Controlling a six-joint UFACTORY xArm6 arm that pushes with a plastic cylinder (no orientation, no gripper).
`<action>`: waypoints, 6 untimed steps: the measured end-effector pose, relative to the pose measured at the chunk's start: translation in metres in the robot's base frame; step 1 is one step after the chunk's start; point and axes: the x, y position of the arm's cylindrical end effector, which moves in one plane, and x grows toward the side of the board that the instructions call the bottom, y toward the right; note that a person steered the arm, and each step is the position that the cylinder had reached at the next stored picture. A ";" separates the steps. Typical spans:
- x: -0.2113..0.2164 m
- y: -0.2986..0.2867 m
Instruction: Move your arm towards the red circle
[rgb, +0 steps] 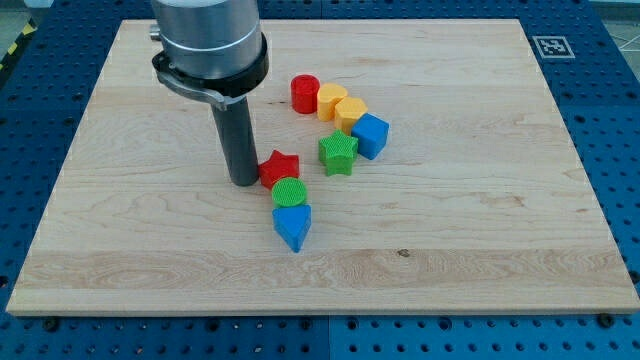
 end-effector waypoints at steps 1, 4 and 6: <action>0.003 0.011; -0.003 0.011; -0.066 -0.003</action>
